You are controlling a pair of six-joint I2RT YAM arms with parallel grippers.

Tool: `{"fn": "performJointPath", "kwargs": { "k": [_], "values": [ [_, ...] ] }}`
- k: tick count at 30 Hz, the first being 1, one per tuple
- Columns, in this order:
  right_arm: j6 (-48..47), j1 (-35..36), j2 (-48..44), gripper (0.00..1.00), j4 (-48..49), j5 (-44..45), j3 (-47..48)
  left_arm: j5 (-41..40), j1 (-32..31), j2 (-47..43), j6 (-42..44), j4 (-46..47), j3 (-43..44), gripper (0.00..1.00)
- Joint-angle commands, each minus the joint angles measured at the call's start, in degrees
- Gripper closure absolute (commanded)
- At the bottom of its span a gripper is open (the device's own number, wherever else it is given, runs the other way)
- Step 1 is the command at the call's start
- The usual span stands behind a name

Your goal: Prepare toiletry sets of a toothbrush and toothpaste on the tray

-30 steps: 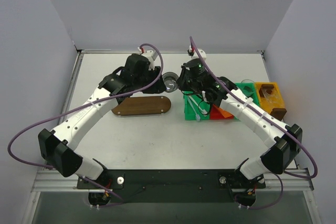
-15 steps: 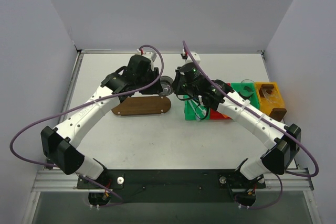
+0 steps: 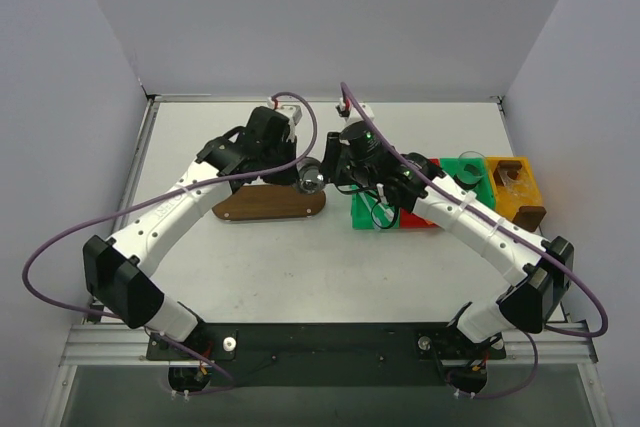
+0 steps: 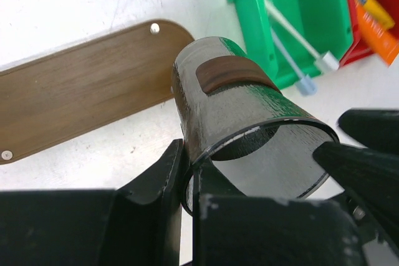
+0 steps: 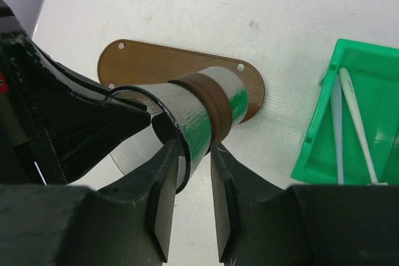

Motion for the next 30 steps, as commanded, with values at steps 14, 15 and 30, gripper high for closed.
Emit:
{"fn": "performJointPath", "kwargs": {
  "k": [14,15,30],
  "values": [
    [-7.5,0.3,-0.4,0.61,-6.8,-8.8,2.0,12.3,-0.2,7.1,17.8,-15.2,15.0,1.00],
    [-7.5,0.3,-0.7,0.60,-6.8,-9.1,1.8,12.4,-0.2,7.3,17.7,-15.4,15.1,1.00],
    [-7.4,2.2,3.5,0.68,-7.2,-8.0,2.4,13.4,-0.4,9.7,16.7,-18.7,20.6,1.00]
  ]
}}
